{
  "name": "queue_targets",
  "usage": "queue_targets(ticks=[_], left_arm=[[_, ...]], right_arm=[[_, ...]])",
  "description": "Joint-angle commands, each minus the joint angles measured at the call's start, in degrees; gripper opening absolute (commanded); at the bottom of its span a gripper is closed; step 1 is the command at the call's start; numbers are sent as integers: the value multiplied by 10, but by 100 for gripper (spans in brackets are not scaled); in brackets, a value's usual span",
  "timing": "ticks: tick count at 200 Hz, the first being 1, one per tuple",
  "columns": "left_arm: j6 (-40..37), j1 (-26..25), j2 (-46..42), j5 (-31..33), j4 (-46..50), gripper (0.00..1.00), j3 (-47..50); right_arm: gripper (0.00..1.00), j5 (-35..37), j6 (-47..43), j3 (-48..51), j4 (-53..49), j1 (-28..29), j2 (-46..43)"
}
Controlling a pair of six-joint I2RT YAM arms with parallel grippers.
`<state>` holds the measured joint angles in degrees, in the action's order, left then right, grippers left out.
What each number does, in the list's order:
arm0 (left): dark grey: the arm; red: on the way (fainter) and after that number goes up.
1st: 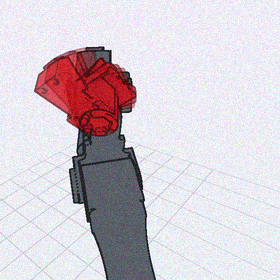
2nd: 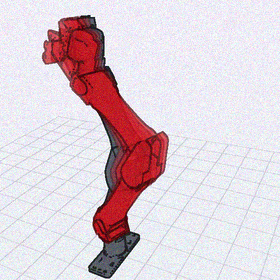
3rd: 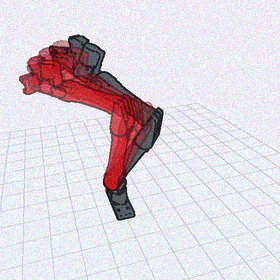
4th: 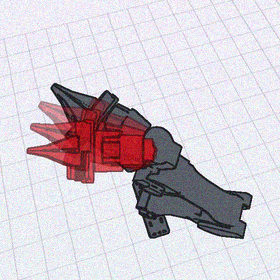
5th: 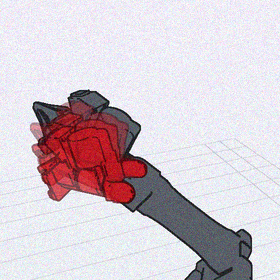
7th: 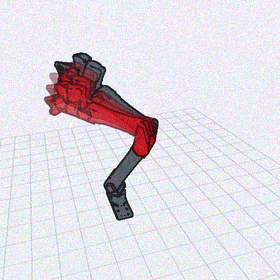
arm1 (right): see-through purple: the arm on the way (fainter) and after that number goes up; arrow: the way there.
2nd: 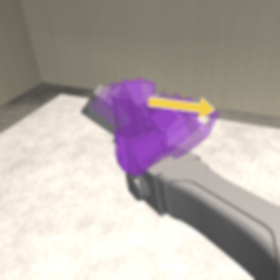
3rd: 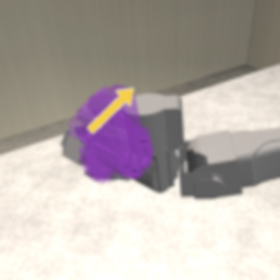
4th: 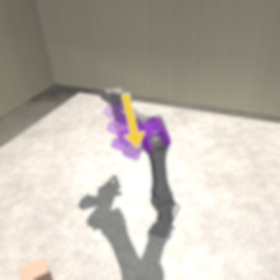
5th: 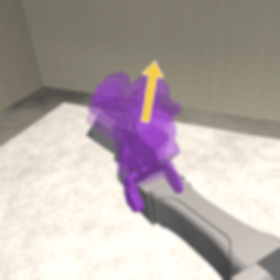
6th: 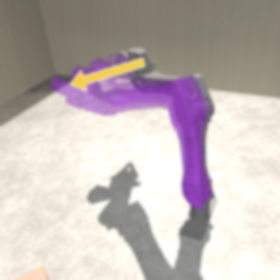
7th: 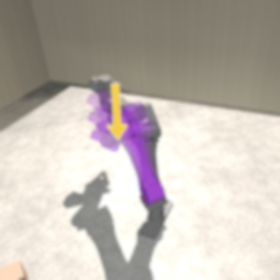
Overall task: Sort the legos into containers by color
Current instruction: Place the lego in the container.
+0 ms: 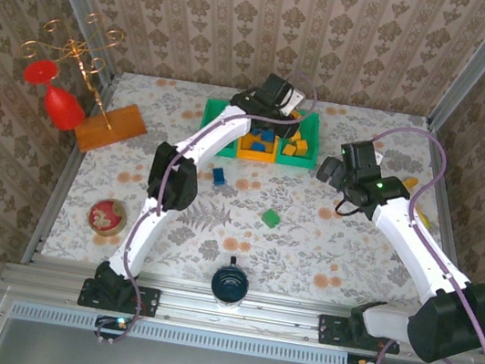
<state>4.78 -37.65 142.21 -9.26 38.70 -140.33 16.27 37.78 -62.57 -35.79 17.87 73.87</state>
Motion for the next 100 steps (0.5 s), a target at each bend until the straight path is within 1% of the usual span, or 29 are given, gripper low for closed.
queue_targets(ticks=[1,36,62,83,100], left_arm=[[18,-4,13,-21,11,34,-34],[28,-4,29,-32,-2,38,-40],[35,-4,43,-35,-4,43,-58],[38,-4,48,-36,-9,50,-68],[39,-4,47,-34,-12,52,-71]], right_arm=[[100,16,11,9,0,-2,-13],[100,11,12,15,8,-2,-12],[100,7,12,16,11,-1,-9],[100,5,12,15,12,-1,-9],[100,4,11,15,10,-1,-9]])
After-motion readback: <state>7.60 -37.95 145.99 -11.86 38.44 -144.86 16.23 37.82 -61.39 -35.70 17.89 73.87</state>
